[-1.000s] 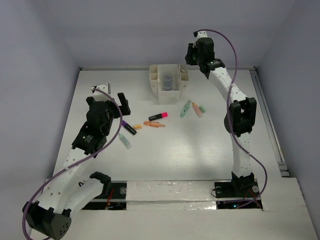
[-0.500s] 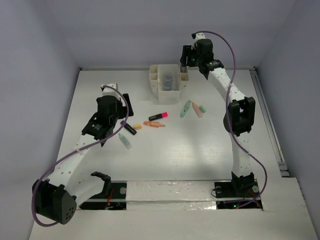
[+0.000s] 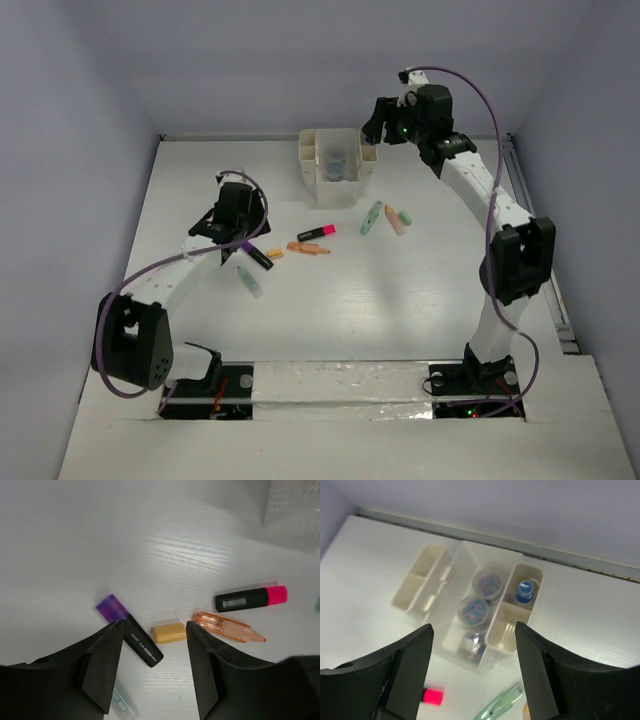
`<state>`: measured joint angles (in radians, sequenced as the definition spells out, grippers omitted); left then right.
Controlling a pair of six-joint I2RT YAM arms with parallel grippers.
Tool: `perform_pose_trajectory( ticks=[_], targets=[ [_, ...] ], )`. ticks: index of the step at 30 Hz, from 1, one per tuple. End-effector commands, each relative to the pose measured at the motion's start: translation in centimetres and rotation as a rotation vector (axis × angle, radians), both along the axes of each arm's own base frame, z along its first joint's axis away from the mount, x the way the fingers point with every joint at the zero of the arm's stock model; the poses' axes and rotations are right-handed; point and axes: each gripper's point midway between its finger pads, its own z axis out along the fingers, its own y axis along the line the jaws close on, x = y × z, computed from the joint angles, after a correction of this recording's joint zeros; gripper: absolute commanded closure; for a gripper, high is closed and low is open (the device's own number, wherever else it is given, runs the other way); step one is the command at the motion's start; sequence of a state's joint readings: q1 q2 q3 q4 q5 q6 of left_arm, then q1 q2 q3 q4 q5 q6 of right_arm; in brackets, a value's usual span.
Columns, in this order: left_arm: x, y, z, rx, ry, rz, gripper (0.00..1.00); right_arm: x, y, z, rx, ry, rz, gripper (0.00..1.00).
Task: Sort the stationery into containers
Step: Place the stationery in the storage box, then pick up the pen from the center of the board.
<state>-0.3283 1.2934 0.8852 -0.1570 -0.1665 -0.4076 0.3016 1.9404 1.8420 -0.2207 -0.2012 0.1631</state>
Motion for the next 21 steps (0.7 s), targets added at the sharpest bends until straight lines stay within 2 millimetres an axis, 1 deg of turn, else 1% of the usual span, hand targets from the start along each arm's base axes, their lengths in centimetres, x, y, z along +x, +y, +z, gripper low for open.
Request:
perform_pose_trajectory(
  ticks=[1,2,3,5,6,9,11,12,13,15,17,21],
  targets=[
    [1.1,0.7,-0.2,-0.044,0.003,0.100,0.50,-3.2,1.1,6.0,0.110,-0.134,0.094,0.28],
    [1.1,0.9,-0.6,-0.042,0.012,0.114,0.52,-3.8,1.2,5.1,0.114,-0.115,0.102,0.27],
    [0.9,1.5,-1.5,-0.027,0.030,0.154,0.53,-4.4,1.5,5.0,0.123,-0.110,0.128,0.27],
    [0.5,1.9,-2.5,-0.020,0.054,0.187,0.52,-5.3,1.5,5.4,0.131,-0.117,0.146,0.27],
    [0.2,2.2,-3.4,-0.009,0.070,0.202,0.52,-5.7,1.6,4.8,0.130,-0.103,0.162,0.27],
    [-0.2,2.8,-5.3,0.008,0.114,0.242,0.50,-6.5,1.6,4.6,0.115,-0.102,0.181,0.27],
    [-0.2,3.0,-6.0,0.012,0.126,0.266,0.49,-6.9,1.5,4.0,0.106,-0.090,0.189,0.27],
    [-0.4,3.2,-6.8,0.023,0.142,0.279,0.49,-7.3,1.5,4.4,0.102,-0.102,0.199,0.27],
    [-0.4,3.2,-7.1,0.018,0.147,0.291,0.49,-7.6,1.5,4.0,0.098,-0.096,0.204,0.27],
    [-0.7,3.4,-8.2,0.028,0.173,0.303,0.49,-8.0,1.4,4.4,0.097,-0.110,0.210,0.27],
    [-0.7,3.3,-8.6,0.022,0.181,0.309,0.49,-8.2,1.4,4.5,0.105,-0.113,0.213,0.27],
    [-0.1,2.9,-9.6,0.025,0.211,0.301,0.47,-8.9,2.3,4.6,0.147,-0.100,0.267,0.27]
  ],
)
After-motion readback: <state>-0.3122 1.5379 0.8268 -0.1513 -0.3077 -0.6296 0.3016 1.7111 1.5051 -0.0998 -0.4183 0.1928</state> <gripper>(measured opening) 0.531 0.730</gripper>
